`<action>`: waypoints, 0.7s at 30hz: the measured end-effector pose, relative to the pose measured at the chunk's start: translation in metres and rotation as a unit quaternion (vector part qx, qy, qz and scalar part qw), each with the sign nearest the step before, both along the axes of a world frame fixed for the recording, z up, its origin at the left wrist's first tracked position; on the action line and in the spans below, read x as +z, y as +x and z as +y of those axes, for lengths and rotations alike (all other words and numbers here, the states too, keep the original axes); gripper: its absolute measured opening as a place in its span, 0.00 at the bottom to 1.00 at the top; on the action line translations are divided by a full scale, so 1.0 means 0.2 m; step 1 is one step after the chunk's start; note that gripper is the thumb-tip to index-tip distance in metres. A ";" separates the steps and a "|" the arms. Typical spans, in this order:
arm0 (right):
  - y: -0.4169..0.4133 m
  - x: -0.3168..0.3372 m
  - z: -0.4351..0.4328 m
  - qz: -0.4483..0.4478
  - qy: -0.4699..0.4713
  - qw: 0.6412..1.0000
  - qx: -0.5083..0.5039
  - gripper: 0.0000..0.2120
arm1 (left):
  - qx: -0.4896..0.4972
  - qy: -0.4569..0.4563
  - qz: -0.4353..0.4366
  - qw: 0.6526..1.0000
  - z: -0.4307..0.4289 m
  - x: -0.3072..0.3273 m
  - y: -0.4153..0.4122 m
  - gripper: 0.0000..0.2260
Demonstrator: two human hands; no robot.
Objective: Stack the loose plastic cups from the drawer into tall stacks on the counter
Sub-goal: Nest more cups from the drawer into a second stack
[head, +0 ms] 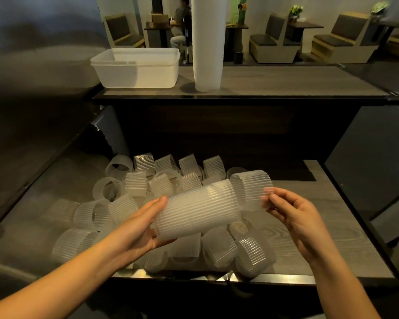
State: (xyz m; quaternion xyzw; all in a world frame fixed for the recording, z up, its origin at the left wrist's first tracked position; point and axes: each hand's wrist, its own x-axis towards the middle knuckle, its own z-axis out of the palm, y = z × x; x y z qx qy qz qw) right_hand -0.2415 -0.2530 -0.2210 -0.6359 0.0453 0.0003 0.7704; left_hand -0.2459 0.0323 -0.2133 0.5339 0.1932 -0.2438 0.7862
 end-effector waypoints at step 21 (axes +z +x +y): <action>-0.09 0.10 0.14 -0.021 -0.125 0.979 0.161 0.10 | -0.011 -0.004 0.005 1.000 -0.01 -0.01 0.01 0.22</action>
